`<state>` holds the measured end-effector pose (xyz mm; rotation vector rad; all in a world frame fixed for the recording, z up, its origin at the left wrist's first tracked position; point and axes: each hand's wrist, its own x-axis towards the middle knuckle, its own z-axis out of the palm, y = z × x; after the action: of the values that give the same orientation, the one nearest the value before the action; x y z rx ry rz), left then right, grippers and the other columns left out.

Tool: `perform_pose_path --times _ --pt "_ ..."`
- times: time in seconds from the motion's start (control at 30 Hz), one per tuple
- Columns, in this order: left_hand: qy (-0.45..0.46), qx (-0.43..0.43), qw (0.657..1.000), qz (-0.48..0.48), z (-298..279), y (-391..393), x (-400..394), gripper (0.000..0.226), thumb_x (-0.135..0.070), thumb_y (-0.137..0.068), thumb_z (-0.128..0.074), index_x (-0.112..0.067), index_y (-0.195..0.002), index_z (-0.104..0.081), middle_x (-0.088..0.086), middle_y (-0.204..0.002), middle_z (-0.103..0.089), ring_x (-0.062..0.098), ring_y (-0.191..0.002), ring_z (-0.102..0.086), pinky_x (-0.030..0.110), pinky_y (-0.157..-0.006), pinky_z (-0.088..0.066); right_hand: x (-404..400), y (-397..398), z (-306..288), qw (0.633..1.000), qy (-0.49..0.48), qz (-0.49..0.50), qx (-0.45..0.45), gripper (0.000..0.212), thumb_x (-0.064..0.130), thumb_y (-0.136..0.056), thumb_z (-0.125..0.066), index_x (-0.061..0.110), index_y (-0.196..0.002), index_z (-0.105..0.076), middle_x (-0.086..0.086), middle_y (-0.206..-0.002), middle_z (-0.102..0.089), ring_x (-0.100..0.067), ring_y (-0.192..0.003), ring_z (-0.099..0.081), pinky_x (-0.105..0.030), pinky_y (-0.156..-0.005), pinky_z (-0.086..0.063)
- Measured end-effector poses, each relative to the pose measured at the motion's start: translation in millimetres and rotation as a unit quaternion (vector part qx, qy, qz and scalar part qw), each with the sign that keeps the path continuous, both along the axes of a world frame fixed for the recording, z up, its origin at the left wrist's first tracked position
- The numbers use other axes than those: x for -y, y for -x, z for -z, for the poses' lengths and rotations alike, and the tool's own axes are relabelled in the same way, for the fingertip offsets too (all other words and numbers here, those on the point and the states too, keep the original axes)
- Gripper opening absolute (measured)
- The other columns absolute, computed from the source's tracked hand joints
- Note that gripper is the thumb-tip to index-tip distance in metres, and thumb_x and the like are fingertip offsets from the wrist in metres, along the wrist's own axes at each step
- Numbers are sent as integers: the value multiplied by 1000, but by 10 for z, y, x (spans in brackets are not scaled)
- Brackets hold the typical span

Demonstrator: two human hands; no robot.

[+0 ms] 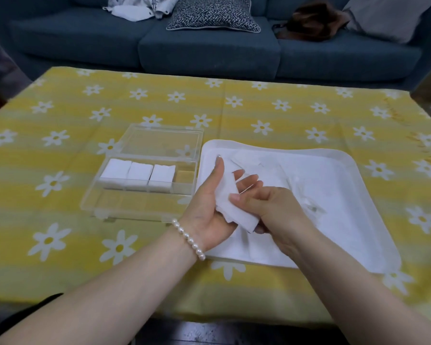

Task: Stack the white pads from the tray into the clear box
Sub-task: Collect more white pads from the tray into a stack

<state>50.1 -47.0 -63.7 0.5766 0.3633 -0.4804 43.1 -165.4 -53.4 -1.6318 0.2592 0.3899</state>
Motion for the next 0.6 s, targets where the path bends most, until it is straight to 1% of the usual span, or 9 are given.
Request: perform_pose_path --times 0.07,0.17,0.2,0.27,0.33,0.4,0.43,0.5,0.6 --pt "-14 -4 1000 2 7 -5 -1 43 -44 -75 -63 -12 -103 -57 6 -81 -68 24 -83 -70 40 -84 -54 -5 26 -63 994 89 -9 70 22 28 -72 -79 9 -72 -67 -3 -58 -63 -12 -43 -52 -21 -42 -38" --pt "-11 -23 1000 -2 4 -21 -37 24 -36 -86 -61 -16 -99 -59 3 -74 -63 22 -74 -70 37 -78 -56 51 47 -175 942 264 -10 208 27 42 -67 -78 22 -74 -61 6 -63 -63 -4 -53 -54 -17 -54 -41" --pt "-5 -27 1000 -5 1 -24 -49 22 -35 -87 -61 -17 -99 -60 4 -73 -61 20 -71 -69 35 -74 -57 87 44 -214 928 282 -10 245 29 43 -65 -78 24 -74 -59 7 -65 -61 -4 -57 -51 -16 -55 -40" --pt "10 -31 999 -8 -4 -25 -60 21 -34 -87 -61 -17 -99 -60 5 -73 -59 18 -63 -66 34 -70 -57 193 18 -268 919 269 -45 284 33 41 -58 -81 26 -75 -57 8 -71 -59 -7 -61 -50 -18 -57 -41" --pt "23 -35 999 -4 -6 -22 -57 23 -36 -87 -60 -17 -100 -60 7 -73 -58 18 -59 -63 35 -68 -57 319 -6 -280 906 267 -144 296 43 38 -51 -86 30 -83 -58 12 -87 -57 -6 -74 -53 -13 -64 -41" --pt "22 -39 999 10 2 -17 -47 29 -43 -88 -57 -18 -102 -60 8 -72 -57 19 -58 -60 33 -64 -57 417 -9 -239 857 316 -257 316 61 40 -47 -89 33 -99 -58 14 -106 -51 -3 -99 -46 -9 -80 -35" --pt "15 -41 999 20 11 -11 -41 32 -47 -89 -55 -18 -102 -60 8 -71 -58 20 -59 -58 32 -64 -56 439 -2 -206 834 339 -287 327 67 42 -45 -87 32 -104 -56 14 -115 -47 -5 -110 -40 -9 -88 -31" --pt "3 -43 998 39 39 4 -26 40 -56 -89 -50 -19 -100 -59 8 -71 -59 21 -61 -56 32 -66 -53 417 43 -163 815 363 -303 335 65 43 -46 -81 31 -103 -51 15 -127 -39 -7 -124 -28 -19 -97 -26" --pt "0 -34 996 76 49 36 14 48 -64 -88 -41 -22 -105 -58 5 -80 -59 20 -72 -58 33 -72 -52 339 83 -94 791 377 -313 368 67 46 -46 -78 36 -99 -39 11 -140 -37 -14 -134 -25 -34 -103 -27"
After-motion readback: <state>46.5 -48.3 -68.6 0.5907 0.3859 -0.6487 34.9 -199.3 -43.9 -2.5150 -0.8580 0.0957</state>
